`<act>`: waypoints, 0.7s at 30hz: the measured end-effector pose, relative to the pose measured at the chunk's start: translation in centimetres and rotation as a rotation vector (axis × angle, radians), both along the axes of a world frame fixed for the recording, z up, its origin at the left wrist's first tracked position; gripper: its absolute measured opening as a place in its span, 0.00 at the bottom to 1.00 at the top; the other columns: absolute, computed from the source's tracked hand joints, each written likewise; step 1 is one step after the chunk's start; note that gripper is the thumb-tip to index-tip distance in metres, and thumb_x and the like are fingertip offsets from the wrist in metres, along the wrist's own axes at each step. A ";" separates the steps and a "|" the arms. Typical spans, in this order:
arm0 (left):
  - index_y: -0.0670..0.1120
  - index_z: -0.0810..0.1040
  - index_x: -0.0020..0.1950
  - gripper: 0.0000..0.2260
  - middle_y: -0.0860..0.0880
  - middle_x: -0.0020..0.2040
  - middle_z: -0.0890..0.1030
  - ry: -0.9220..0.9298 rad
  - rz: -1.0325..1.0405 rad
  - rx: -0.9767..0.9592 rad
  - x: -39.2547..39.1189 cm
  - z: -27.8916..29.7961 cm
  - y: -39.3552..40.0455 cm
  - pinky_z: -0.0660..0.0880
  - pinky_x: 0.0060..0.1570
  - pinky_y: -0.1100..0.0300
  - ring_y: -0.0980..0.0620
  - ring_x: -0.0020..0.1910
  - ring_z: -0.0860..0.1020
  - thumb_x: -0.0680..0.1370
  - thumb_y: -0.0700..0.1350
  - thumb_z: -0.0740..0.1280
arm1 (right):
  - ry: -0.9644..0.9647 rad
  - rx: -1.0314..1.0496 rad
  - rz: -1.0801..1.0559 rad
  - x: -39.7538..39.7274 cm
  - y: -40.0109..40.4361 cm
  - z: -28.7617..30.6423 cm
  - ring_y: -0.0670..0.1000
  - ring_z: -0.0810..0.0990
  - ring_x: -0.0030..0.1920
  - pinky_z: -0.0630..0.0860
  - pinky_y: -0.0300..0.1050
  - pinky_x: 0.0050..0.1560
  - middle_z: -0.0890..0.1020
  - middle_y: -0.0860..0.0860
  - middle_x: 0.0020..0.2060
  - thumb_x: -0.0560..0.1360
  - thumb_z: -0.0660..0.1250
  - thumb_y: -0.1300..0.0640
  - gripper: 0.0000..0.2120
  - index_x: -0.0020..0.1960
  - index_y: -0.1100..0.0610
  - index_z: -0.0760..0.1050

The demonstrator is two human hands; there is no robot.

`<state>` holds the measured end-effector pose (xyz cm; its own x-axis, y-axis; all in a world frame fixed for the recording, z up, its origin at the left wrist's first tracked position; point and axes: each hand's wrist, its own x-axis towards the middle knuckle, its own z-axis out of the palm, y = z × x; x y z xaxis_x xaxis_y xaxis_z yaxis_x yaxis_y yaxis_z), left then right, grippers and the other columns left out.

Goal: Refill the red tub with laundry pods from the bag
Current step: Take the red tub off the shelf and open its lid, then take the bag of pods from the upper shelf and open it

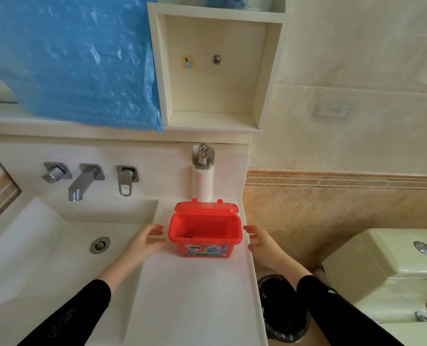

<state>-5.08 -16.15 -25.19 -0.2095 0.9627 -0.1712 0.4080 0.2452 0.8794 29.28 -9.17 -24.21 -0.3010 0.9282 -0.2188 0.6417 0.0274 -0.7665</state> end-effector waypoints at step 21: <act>0.49 0.74 0.30 0.18 0.55 0.23 0.70 0.078 -0.181 0.427 -0.3 31.4 6.9 0.61 0.22 0.70 0.59 0.22 0.65 0.77 0.56 0.65 | 0.596 0.348 0.087 -3.9 3.7 29.3 0.51 0.66 0.24 0.63 0.38 0.25 0.75 0.53 0.25 0.81 0.62 0.54 0.18 0.34 0.57 0.78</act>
<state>-5.37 -9.22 6.20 -0.0285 0.9658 0.2578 0.4797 -0.2130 0.8512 25.42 -5.48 5.10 -0.3543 0.8812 0.3128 0.0987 0.3679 -0.9246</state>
